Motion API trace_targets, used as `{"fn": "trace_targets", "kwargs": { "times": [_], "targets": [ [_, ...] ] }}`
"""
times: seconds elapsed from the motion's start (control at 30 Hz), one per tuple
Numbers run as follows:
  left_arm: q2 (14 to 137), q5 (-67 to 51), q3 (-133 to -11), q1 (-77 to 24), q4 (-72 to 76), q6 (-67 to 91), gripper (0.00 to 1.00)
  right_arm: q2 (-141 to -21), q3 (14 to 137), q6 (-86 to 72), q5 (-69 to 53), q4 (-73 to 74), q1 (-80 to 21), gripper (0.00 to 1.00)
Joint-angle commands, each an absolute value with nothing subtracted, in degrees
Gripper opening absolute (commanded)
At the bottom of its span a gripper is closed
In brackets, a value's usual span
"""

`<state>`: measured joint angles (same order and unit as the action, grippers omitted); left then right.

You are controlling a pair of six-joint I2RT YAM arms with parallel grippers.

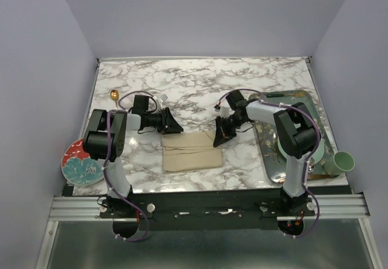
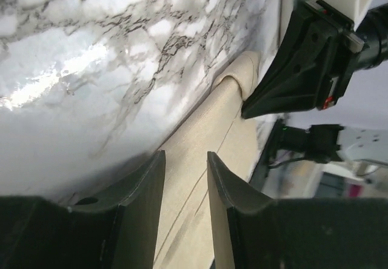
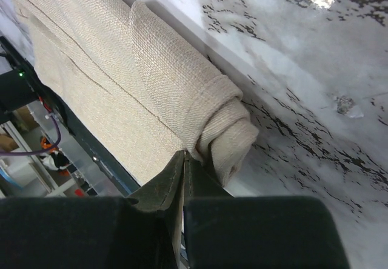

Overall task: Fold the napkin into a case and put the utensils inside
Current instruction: Smooth out the 2/3-rectangle-folded napkin at the center of the board, then pick up the 2/3-rectangle-folded napkin from the center of the board.

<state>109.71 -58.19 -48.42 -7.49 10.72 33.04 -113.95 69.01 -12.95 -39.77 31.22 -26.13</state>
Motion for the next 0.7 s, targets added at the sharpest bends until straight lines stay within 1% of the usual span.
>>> {"fn": "trace_targets", "kwargs": {
  "times": [0.0, 0.03, 0.07, 0.1, 0.13, 0.17, 0.2, 0.23, 0.27, 0.3, 0.33, 0.43, 0.47, 0.53, 0.6, 0.67],
  "targets": [
    [96.7, -47.9, -54.8, -6.4, -12.9, 1.7, 0.45, -117.5, 69.6, -10.1, -33.7, 33.1, -26.0, 0.1],
    [91.9, -45.6, -55.2, -7.2, -16.0, -3.5, 0.46, -117.5, 69.8, -9.9, -33.5, 33.3, -25.9, 0.1],
    [89.3, -40.0, -54.7, -8.3, -20.9, -9.8, 0.46, -117.5, 70.0, -9.5, -33.5, 33.4, -25.9, 0.1],
    [86.5, -37.2, -53.4, -12.3, -22.0, -14.9, 0.46, -117.4, 70.1, -9.2, -33.5, 33.5, -26.0, 0.1],
    [80.5, -33.9, -51.6, -14.5, -22.5, -24.1, 0.47, -117.4, 70.2, -9.1, -33.3, 33.6, -25.9, 0.1],
    [77.5, -30.8, -46.6, -17.6, -22.2, -27.9, 0.47, -117.5, 70.3, -8.9, -33.3, 33.6, -26.0, 0.1],
    [74.6, -25.0, -44.1, -20.7, -21.8, -31.1, 0.48, -117.4, 70.4, -8.8, -33.3, 33.6, -26.0, 0.09],
    [69.7, -22.2, -41.8, -27.4, -21.1, -35.7, 0.48, -117.4, 70.4, -8.7, -33.4, 33.6, -25.9, 0.09],
    [67.5, -19.8, -37.4, -30.5, -19.4, -37.1, 0.49, -117.5, 70.4, -8.7, -33.4, 33.6, -25.9, 0.09],
    [65.7, -15.3, -35.7, -33.7, -18.8, -38.1, 0.51, -117.7, 70.3, -8.6, -33.4, 33.6, -25.9, 0.09],
    [63.2, -13.7, -34.6, -40.3, -18.5, -38.8, 0.52, -117.6, 70.1, -8.5, -33.2, 33.5, -25.9, 0.09],
    [61.6, -7.4, -31.4, -49.3, -17.9, -39.2, 0.52, -117.5, 69.4, -8.4, -33.0, 33.1, -25.9, 0.09],
    [61.7, -6.1, -30.1, -54.5, -17.3, -38.8, 0.52, -117.4, 69.0, -8.4, -32.9, 33.0, -26.0, 0.09],
    [63.4, -1.4, -29.1, -58.7, -16.1, -38.1, 0.53, -117.3, 68.6, -8.3, -32.7, 32.7, -25.9, 0.09],
    [64.9, -0.5, -28.7, -62.8, -14.6, -37.0, 0.53, -117.2, 68.6, -8.2, -32.4, 32.7, -25.9, 0.09],
    [66.9, 2.0, -29.0, -64.7, -13.4, -36.5, 0.54, -117.1, 68.4, -7.8, -32.2, 32.6, -25.9, 0.09]
  ]
}}
